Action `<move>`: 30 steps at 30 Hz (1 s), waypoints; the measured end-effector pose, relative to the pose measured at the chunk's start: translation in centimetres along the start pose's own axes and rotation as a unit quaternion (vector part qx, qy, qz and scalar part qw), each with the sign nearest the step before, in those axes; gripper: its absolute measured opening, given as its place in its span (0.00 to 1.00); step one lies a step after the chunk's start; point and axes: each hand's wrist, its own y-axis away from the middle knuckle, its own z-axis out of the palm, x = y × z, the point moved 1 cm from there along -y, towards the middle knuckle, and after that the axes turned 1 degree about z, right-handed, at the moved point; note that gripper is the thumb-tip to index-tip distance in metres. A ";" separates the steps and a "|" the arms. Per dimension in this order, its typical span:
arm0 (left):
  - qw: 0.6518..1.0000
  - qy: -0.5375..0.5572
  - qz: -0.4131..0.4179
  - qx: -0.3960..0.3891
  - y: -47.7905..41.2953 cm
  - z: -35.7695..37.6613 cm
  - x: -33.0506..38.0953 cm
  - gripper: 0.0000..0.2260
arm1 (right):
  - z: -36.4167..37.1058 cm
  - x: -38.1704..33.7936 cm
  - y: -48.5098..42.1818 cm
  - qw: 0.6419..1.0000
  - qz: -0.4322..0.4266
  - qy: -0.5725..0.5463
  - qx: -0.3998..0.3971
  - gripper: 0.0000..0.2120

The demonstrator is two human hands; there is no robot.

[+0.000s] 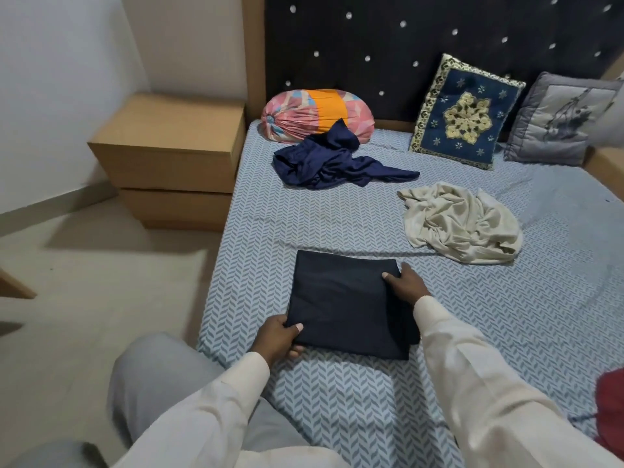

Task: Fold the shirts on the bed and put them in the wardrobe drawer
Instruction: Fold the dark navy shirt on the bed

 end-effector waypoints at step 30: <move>0.720 -0.676 0.151 0.048 4.7 3.1 1.1 0.21 | 2.7 -4.8 1.2 0.978 -0.119 -0.095 -0.141 0.12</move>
